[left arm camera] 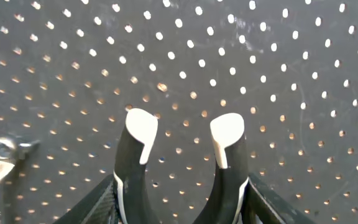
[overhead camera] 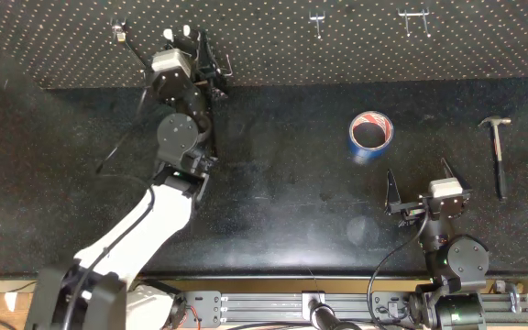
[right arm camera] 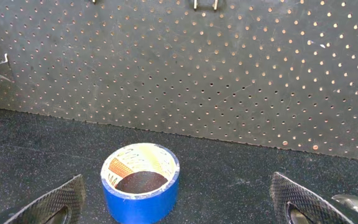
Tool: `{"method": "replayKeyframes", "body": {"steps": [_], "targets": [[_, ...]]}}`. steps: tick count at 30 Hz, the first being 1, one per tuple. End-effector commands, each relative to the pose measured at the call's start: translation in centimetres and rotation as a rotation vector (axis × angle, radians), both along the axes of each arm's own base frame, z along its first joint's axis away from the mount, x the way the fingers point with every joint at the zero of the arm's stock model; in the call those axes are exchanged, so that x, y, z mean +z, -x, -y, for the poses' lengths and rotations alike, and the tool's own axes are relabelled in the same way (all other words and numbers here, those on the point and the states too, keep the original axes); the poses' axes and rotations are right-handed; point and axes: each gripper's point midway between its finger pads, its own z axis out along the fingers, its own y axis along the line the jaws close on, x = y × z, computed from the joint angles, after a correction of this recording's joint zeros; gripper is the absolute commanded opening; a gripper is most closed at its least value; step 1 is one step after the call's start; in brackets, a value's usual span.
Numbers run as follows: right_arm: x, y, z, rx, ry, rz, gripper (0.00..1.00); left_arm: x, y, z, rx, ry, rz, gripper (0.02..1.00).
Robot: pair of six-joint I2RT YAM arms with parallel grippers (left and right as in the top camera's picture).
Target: Place Tools Onto Pegboard
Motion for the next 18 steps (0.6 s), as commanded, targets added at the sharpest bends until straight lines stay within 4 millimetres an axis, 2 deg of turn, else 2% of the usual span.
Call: {"method": "replayKeyframes", "body": {"steps": [1, 3, 5, 11, 18], "targets": [[-0.1, 0.0, -0.1, 0.002, 0.013, 0.002, 0.967, -0.6, -2.1, 0.3, -0.010, -0.009, 0.017, 0.029], [-0.1, 0.0, -0.1, 0.002, 0.014, 0.002, 0.967, -1.6, -3.1, 0.8, -0.029, -0.021, -0.005, 0.029], [-0.1, 0.0, -0.1, 0.002, 0.013, 0.002, 0.967, -2.8, -3.7, 0.5, -0.021, -0.030, -0.035, 0.029], [-0.1, 0.0, -0.1, 0.002, 0.013, 0.002, 0.967, -4.6, -4.0, -0.2, -0.007, -0.054, -0.111, 0.029], [-0.1, 0.0, -0.1, 0.002, 0.013, 0.002, 0.967, -4.7, -4.1, 0.3, -0.035, -0.058, -0.113, 0.029]]}}
